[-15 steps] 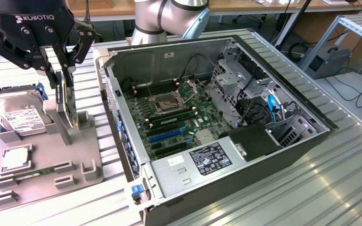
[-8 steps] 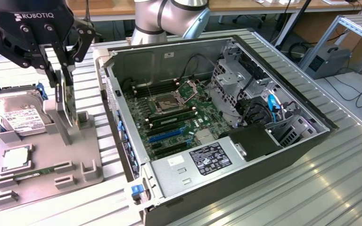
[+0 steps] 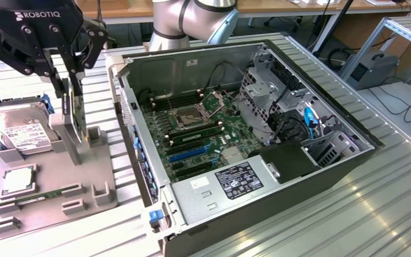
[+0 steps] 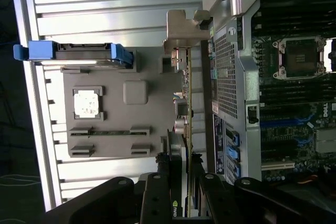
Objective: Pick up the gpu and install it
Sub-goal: 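Pick up the gpu and move the gpu toward the slot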
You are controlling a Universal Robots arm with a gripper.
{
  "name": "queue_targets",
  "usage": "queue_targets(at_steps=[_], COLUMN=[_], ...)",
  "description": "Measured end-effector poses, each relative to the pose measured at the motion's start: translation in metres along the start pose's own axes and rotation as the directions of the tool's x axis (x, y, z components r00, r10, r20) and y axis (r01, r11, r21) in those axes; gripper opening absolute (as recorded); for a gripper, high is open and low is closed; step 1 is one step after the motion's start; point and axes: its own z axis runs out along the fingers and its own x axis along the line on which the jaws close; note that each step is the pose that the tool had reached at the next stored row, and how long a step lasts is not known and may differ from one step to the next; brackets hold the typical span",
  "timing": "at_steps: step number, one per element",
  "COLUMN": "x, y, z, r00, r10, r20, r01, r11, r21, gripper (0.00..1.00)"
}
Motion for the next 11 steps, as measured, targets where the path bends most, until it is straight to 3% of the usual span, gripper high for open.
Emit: queue_targets(at_steps=[11], x=[-0.0001], y=[-0.0002], z=[-0.004], r00=[1.0], r10=[0.0], r20=[0.0], r01=[0.0], r11=[1.0], r21=[0.0], gripper=[0.27])
